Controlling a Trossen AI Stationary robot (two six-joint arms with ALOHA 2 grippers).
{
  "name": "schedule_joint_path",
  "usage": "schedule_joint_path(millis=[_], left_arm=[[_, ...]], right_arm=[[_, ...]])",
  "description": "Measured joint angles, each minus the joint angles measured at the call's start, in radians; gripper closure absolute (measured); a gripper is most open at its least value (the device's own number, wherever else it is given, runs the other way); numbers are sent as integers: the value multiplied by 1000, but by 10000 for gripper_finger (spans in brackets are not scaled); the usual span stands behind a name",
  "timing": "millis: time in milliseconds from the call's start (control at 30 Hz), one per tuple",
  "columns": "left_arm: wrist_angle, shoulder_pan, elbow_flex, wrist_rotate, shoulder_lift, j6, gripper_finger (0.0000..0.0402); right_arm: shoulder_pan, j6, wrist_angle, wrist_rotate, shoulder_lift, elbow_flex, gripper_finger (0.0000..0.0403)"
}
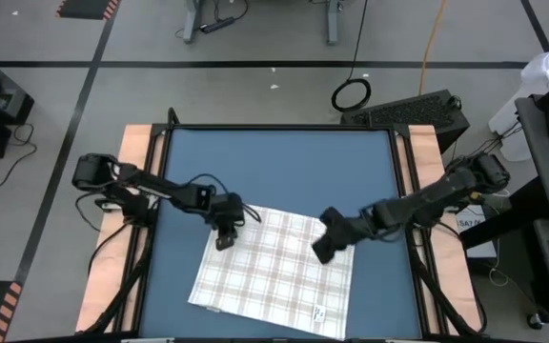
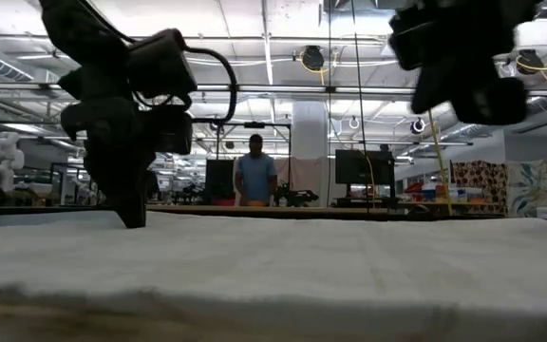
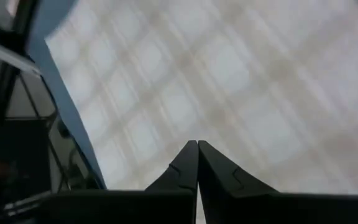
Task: Roll towel
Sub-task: Fold the white towel
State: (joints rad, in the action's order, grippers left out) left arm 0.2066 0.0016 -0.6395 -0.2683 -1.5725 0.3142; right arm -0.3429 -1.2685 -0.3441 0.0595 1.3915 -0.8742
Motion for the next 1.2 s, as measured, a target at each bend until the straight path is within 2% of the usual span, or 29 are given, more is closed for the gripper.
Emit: schedule_joint_path(millis=[133,267,433,533,733,833,967,1033,1133,1200], left_arm=[[-21,70,-2,-44,-40,-31,357],[-64,156,-15,55,-46,-33,358],[-15,258,-86,147,-35,-36,359],[32,309,-148,163,-27,-50,359],[245,372,-287,162,27,-130,359],[321,377,-338,81,65,-127,359],[376,354,-317,-180,98,-8,359],[386,315,-293,-256,104,20,359],[369,231,-241,-252,100,20,359],[286,172,-189,-241,96,13,359]], right_arm=[[96,79,8,-36,13,0,403],[160,135,9,-57,30,0,403],[203,158,5,-65,69,0,403],[215,158,-2,-61,100,0,403],[248,82,-8,-63,154,0,403],[262,90,-35,-85,157,0,403],[274,112,-156,-147,157,0,403],[274,124,-236,-149,157,0,403],[272,143,-312,-148,157,0,403],[263,156,-313,-141,157,0,403]])
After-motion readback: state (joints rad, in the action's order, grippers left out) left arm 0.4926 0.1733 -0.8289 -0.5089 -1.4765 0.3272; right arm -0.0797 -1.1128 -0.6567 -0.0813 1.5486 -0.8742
